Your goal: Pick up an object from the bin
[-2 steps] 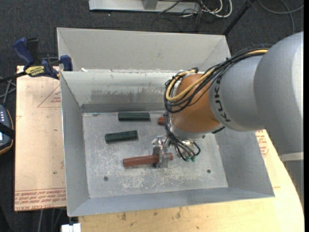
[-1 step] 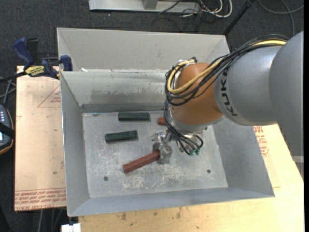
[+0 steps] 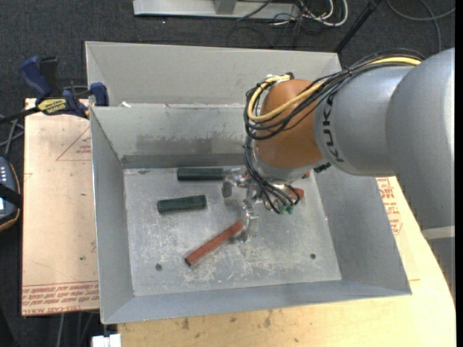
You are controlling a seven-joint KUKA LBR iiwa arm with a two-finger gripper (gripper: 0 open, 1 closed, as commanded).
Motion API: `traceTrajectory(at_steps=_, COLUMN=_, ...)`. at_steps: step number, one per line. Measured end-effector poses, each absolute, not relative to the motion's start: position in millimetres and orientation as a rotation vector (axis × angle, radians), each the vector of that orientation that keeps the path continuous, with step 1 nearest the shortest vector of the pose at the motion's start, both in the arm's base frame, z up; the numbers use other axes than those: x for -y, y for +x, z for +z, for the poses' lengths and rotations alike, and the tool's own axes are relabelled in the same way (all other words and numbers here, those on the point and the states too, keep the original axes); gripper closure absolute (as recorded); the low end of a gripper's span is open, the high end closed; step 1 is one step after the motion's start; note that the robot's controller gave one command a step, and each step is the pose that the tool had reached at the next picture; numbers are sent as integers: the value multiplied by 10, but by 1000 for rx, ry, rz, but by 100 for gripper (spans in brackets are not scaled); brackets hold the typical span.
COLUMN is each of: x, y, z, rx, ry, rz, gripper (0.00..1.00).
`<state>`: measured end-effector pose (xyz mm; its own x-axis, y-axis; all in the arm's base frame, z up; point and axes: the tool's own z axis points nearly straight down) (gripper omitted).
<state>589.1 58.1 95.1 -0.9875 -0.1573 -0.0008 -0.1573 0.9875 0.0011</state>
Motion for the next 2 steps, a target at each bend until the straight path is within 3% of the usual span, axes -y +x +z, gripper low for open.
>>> traceTrajectory(at_steps=1, x=-586, y=5897, z=965, rx=-3129, ry=-249, rz=2, gripper=0)
traceTrajectory(at_steps=2, x=-793, y=5493, z=708, rx=-3076, ry=-626, rz=2, gripper=100)
